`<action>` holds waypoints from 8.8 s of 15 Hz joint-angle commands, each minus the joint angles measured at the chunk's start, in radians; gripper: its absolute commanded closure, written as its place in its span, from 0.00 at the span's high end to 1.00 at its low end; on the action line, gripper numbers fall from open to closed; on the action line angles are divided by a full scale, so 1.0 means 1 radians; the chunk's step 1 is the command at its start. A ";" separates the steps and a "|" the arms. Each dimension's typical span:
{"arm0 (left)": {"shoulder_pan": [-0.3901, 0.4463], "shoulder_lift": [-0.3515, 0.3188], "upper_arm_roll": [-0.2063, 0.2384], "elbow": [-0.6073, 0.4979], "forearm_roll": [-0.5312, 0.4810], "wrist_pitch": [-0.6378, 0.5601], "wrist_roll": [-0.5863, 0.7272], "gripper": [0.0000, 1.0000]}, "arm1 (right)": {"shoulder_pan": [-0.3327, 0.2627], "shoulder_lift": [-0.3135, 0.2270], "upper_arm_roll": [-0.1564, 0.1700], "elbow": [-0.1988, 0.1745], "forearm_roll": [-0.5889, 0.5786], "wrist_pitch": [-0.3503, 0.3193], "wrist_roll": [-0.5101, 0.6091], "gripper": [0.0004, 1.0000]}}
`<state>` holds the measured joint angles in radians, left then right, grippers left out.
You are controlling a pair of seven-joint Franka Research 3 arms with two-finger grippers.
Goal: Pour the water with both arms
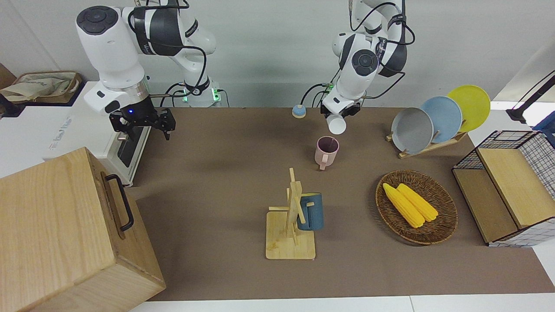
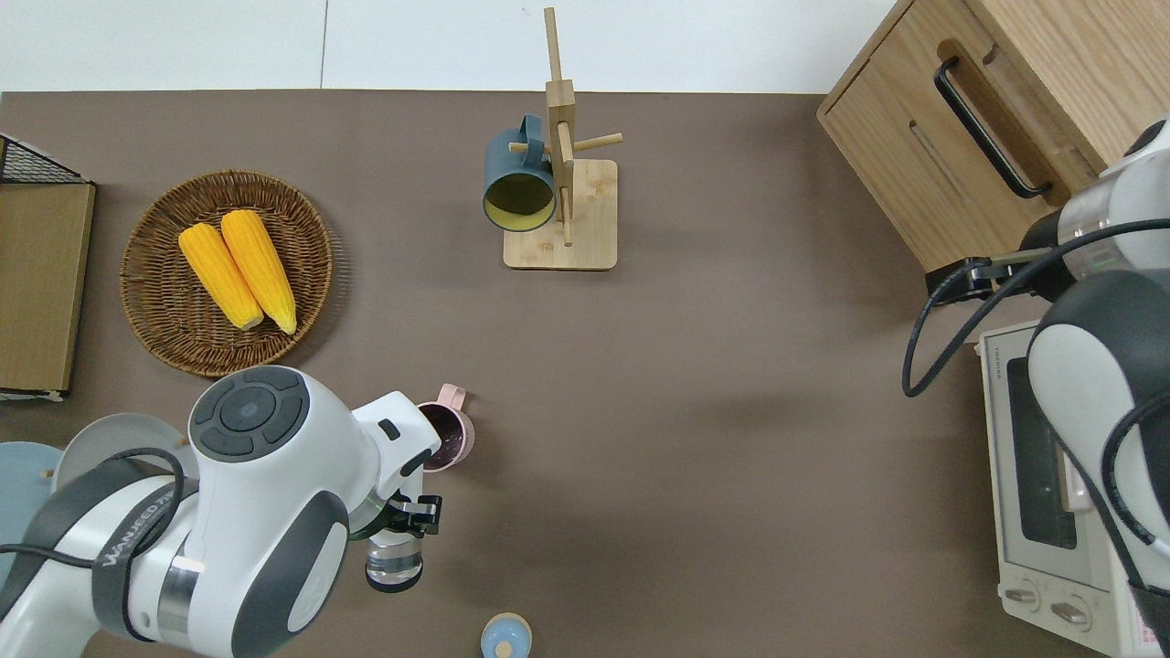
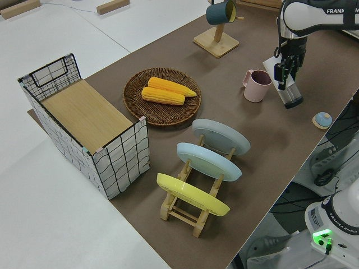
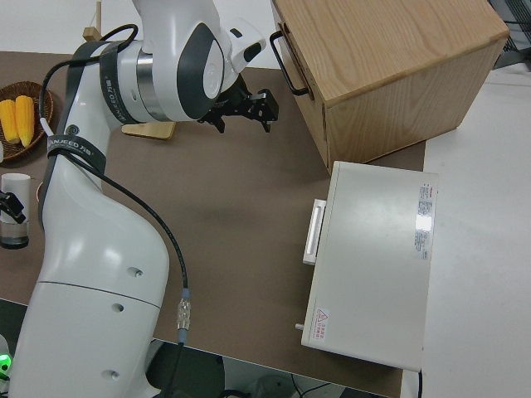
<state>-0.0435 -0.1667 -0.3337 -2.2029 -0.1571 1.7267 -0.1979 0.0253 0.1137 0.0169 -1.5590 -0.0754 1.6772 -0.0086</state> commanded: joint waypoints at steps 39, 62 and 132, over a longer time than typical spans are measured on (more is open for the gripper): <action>-0.016 -0.184 -0.008 -0.139 -0.045 0.128 -0.038 0.00 | 0.059 -0.020 -0.063 0.114 0.078 -0.019 -0.016 0.99; 0.092 -0.278 0.002 -0.253 -0.067 0.480 -0.067 0.00 | 0.059 -0.020 -0.063 0.114 0.077 -0.019 -0.016 0.99; 0.281 0.302 0.607 0.511 -0.360 0.694 0.883 0.00 | 0.059 -0.020 -0.063 0.114 0.077 -0.019 -0.016 0.99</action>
<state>0.2448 0.1211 0.2639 -1.6757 -0.4348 2.3457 0.5781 0.0866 0.0973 -0.0442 -1.4491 -0.0199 1.6692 -0.0093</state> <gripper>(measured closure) 0.370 0.004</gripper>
